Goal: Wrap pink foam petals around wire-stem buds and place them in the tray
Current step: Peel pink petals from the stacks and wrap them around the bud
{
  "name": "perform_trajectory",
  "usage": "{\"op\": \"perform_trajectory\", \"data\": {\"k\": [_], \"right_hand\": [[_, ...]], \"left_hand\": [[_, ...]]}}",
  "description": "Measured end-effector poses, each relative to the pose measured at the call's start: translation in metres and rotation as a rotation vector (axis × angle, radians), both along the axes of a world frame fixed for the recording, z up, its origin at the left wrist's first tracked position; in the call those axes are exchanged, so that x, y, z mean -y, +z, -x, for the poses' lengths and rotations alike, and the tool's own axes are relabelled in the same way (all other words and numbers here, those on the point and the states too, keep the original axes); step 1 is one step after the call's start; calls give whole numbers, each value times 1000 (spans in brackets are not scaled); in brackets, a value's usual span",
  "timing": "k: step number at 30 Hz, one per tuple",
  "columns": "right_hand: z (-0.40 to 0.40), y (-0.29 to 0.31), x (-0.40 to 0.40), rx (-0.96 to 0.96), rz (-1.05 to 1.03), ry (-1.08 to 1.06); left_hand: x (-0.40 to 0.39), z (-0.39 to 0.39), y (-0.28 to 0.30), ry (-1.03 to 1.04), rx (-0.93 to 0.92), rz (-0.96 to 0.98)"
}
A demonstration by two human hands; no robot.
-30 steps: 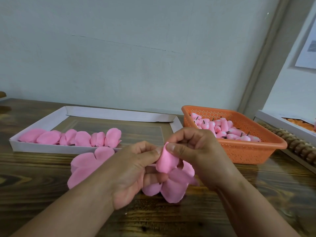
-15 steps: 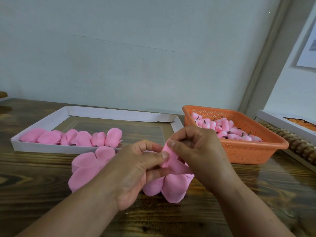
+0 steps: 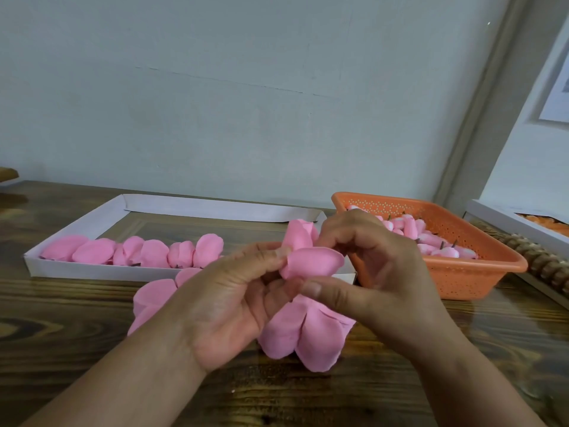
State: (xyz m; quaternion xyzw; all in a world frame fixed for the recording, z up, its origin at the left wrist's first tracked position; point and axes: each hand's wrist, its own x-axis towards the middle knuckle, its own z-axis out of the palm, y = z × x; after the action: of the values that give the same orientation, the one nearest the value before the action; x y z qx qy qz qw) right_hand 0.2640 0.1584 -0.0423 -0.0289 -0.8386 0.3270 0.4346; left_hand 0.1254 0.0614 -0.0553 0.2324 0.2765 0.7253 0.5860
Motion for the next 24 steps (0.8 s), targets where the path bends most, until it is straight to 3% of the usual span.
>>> {"op": "perform_trajectory", "data": {"k": [9, 16, 24], "right_hand": [[3, -3, 5, -31, -221, -65], [2, -2, 3, -66, -473, -246], [1, 0, 0, -18, -418, -203]], "left_hand": [[1, 2, 0, 23, -104, 0], [-1, 1, -1, 76, -123, 36], [3, 0, -1, 32, -159, 4]]}}
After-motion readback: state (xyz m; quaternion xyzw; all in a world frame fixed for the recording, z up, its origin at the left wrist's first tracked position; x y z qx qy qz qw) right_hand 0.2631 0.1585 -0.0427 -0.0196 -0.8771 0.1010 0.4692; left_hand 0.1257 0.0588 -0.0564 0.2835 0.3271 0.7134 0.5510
